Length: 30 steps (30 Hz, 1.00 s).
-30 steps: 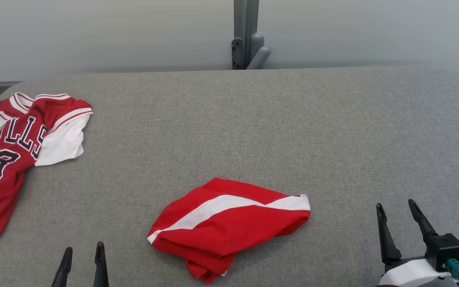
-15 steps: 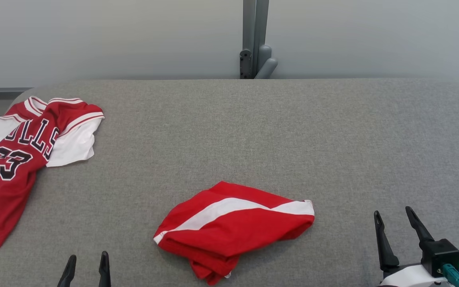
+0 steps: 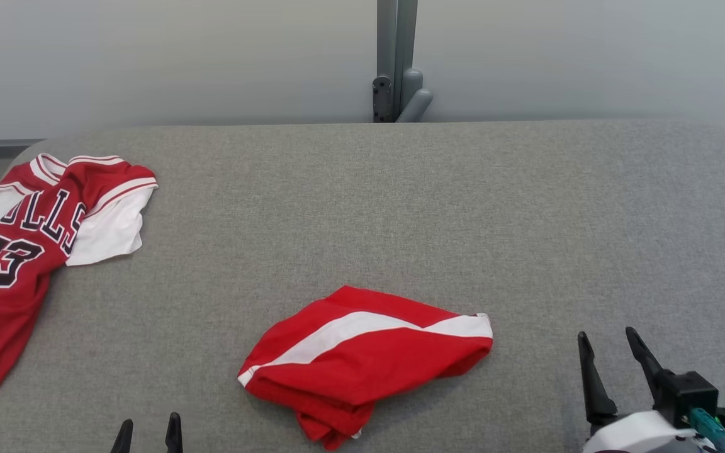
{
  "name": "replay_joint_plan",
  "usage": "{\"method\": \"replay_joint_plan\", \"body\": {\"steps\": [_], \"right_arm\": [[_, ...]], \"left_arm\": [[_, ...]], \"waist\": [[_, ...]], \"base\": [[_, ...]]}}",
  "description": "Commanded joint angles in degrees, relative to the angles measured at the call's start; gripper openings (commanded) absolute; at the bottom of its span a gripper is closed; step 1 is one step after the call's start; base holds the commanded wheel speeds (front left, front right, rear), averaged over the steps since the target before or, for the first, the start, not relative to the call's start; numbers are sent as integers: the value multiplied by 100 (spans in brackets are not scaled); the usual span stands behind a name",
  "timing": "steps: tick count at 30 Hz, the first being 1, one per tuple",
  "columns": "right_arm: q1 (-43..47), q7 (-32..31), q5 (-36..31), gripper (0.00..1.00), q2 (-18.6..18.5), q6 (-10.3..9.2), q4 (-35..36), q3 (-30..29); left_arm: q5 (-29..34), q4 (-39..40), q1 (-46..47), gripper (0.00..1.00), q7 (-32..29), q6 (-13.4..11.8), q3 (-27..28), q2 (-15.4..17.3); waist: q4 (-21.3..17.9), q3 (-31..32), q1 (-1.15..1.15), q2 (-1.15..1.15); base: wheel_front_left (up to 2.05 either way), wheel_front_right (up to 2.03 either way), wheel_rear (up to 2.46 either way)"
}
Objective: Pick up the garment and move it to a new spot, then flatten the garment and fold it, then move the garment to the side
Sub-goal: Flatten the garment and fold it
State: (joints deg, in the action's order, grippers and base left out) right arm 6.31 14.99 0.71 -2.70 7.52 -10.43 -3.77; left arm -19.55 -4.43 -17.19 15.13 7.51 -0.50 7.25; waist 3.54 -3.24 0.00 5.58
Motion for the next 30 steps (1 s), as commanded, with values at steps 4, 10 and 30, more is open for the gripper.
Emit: {"method": "replay_joint_plan", "body": {"steps": [4, 10, 30], "right_arm": [[-691, -74, 454, 100, -18, -6, -903, 531], [-1609, -1022, 721, 100, -16, -6, -1601, 1163], [-2192, -1731, 587, 100, -91, -6, -2268, 1474]], "left_arm": [[-559, -534, 462, 100, -115, -2, -336, 127], [-1375, -895, 1238, 100, -878, -2, -500, 124], [-2445, -1307, 2034, 100, -2071, -2, -1203, 125]], "waist": [[5, -87, 0, 1], [103, -178, 0, 1], [244, -462, 0, 1]], "base": [[0, 0, 0], [0, 0, 0], [0, 0, 0]]}}
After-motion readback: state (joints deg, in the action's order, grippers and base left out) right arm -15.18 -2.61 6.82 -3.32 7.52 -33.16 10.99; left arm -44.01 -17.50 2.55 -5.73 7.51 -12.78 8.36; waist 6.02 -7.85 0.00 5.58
